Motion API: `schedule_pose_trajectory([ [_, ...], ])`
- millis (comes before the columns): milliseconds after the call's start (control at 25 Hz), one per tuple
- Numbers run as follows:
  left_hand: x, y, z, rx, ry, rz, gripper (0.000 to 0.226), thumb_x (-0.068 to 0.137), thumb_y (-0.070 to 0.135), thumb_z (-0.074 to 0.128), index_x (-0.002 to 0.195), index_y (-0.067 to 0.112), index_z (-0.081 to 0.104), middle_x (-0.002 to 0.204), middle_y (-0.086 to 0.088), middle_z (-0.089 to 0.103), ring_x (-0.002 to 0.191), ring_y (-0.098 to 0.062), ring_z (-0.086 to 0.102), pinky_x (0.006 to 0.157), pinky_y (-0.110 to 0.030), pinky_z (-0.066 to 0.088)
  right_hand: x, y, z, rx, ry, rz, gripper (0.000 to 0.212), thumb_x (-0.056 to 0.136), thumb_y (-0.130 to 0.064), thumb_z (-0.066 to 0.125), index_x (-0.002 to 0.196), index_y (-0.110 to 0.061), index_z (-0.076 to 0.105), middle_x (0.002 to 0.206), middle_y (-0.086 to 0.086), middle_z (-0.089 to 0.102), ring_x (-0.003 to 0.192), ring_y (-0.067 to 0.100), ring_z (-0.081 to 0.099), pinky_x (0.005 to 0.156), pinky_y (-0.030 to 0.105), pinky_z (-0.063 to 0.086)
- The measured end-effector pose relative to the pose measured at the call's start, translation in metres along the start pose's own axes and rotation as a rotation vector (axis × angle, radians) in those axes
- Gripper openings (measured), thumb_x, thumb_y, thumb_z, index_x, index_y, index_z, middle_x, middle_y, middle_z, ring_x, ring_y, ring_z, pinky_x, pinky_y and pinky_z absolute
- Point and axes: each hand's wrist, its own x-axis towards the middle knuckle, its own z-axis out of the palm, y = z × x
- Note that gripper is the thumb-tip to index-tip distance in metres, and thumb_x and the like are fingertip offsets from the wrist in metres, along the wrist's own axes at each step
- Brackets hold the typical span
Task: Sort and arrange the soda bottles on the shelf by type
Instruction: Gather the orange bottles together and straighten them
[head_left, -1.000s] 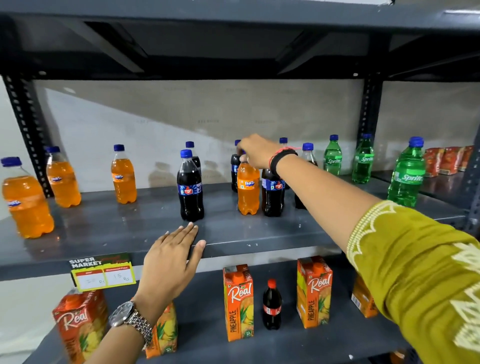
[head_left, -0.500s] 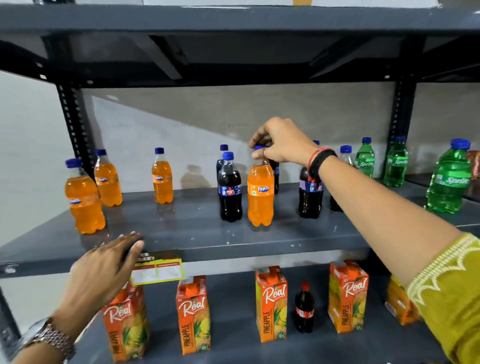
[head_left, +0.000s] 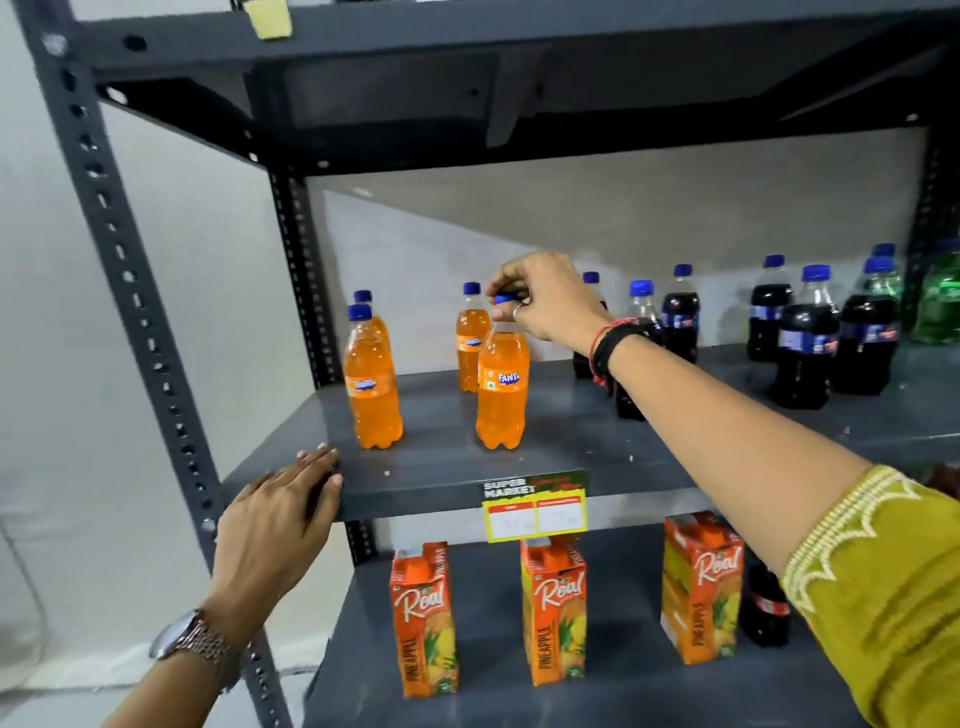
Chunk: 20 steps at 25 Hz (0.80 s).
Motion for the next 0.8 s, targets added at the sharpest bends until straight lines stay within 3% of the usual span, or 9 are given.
schedule_pose_trajectory([
  [80,0.004,-0.008,0.005,-0.024,-0.014,-0.018,0.032,0.089,0.030,0.051,0.115,0.015,0.062,0.115,-0.011,0.068,0.101,-0.032,0.065,0.076,-0.044,0.053,0.008,-0.006,0.013,-0.030,-0.011,0.011,0.030,0.076,-0.008,0.073,0.105,-0.007,0.067,0.107,0.008,0.070,0.097,0.016,0.065,0.087,0.023,0.050],
  [240,0.005,-0.017,0.014,-0.048,-0.071,-0.005,0.042,0.092,0.038,0.036,0.122,0.016,0.057,0.123,-0.008,0.064,0.111,-0.028,0.060,0.090,-0.042,0.049,0.021,-0.014,0.032,-0.104,-0.046,0.043,0.030,0.079,-0.006,0.069,0.110,-0.008,0.065,0.111,0.009,0.069,0.095,0.014,0.064,0.082,0.019,0.047],
  [360,0.011,-0.014,0.013,-0.079,-0.147,-0.085,0.045,0.091,0.043,0.037,0.128,0.023,0.050,0.116,-0.007,0.068,0.109,-0.030,0.061,0.079,-0.041,0.050,0.025,-0.014,0.033,-0.124,-0.090,0.077,0.036,0.079,-0.010,0.070,0.114,-0.010,0.062,0.118,0.007,0.066,0.104,0.015,0.061,0.084,0.019,0.043],
  [480,0.034,-0.010,0.010,-0.480,-0.251,-0.284,0.053,0.085,0.050,0.047,0.133,0.027,0.041,0.128,0.002,0.061,0.115,-0.021,0.057,0.091,-0.039,0.045,0.016,-0.006,0.030,-0.016,-0.129,0.111,0.064,0.073,-0.022,0.076,0.130,-0.014,0.048,0.133,0.006,0.056,0.121,0.020,0.053,0.091,0.021,0.039],
  [600,0.064,-0.004,0.011,-1.046,-0.301,-0.500,0.067,0.078,0.032,0.066,0.136,0.016,0.037,0.138,-0.004,0.051,0.117,-0.013,0.051,0.097,-0.028,0.038,-0.017,0.016,0.043,0.171,-0.151,0.251,0.090,0.066,-0.031,0.080,0.140,-0.016,0.031,0.143,0.006,0.044,0.128,0.022,0.046,0.103,0.031,0.039],
  [680,0.077,-0.005,0.018,-1.079,-0.374,-0.541,0.079,0.072,0.028,0.073,0.139,0.012,0.033,0.138,-0.005,0.050,0.116,-0.013,0.050,0.095,-0.027,0.039,-0.043,0.031,0.058,0.262,-0.232,0.383,0.090,0.063,-0.033,0.082,0.137,-0.016,0.033,0.139,0.004,0.048,0.125,0.022,0.048,0.104,0.038,0.042],
  [800,0.086,-0.007,0.029,-0.998,-0.527,-0.515,0.091,0.061,0.033,0.080,0.138,0.012,0.035,0.134,-0.003,0.053,0.108,-0.012,0.054,0.091,-0.025,0.041,-0.064,0.043,0.079,0.297,-0.298,0.475,0.083,0.062,-0.029,0.083,0.132,-0.015,0.039,0.133,0.004,0.053,0.122,0.022,0.052,0.098,0.031,0.042],
])
